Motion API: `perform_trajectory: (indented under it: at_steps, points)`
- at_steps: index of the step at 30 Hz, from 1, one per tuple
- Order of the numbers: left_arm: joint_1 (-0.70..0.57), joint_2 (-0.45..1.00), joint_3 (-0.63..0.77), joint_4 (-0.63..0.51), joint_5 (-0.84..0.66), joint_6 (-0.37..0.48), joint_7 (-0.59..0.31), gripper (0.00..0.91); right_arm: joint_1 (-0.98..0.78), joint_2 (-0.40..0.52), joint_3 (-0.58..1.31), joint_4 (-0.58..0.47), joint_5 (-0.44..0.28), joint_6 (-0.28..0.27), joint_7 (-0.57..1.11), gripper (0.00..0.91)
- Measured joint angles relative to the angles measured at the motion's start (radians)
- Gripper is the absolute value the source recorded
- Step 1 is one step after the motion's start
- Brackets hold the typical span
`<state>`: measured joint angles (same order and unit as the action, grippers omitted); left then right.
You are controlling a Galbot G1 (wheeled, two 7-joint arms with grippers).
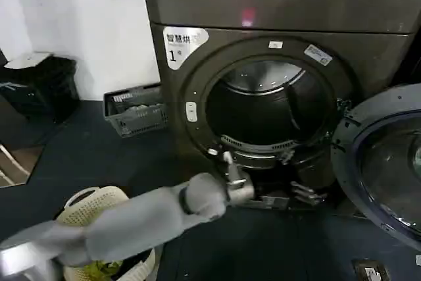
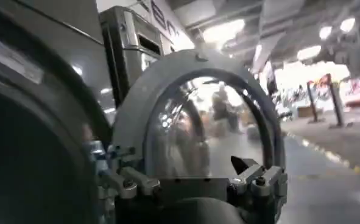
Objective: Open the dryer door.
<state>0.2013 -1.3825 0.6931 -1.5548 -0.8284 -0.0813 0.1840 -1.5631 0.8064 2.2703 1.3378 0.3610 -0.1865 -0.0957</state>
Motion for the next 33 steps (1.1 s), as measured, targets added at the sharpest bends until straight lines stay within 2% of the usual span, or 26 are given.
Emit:
perform_trajectory:
  at_steps: [6,9,14,24,33]
  points:
    - [-0.006,0.122,0.031,-0.111,0.041,-0.031,0.003,0.907,-0.007,-0.003,0.011,0.007,-0.001,-0.001,-0.008,0.907]
    - [-0.009,0.193,0.036,-0.155,0.024,-0.022,-0.003,0.907,-0.007,-0.003,0.011,0.012,0.0,-0.002,-0.008,0.907]
    - [-0.033,0.316,0.056,-0.217,0.078,-0.029,-0.011,0.907,-0.008,-0.002,0.015,0.018,0.0,-0.003,-0.009,0.907]
    - [-0.058,0.636,0.084,-0.329,0.124,0.01,0.002,0.907,-0.021,-0.007,0.057,0.039,-0.029,-0.011,-0.019,0.907]
    - [0.027,0.926,0.053,-0.431,0.191,0.063,0.003,0.907,-0.013,0.0,0.068,0.06,-0.026,-0.026,-0.025,0.907]
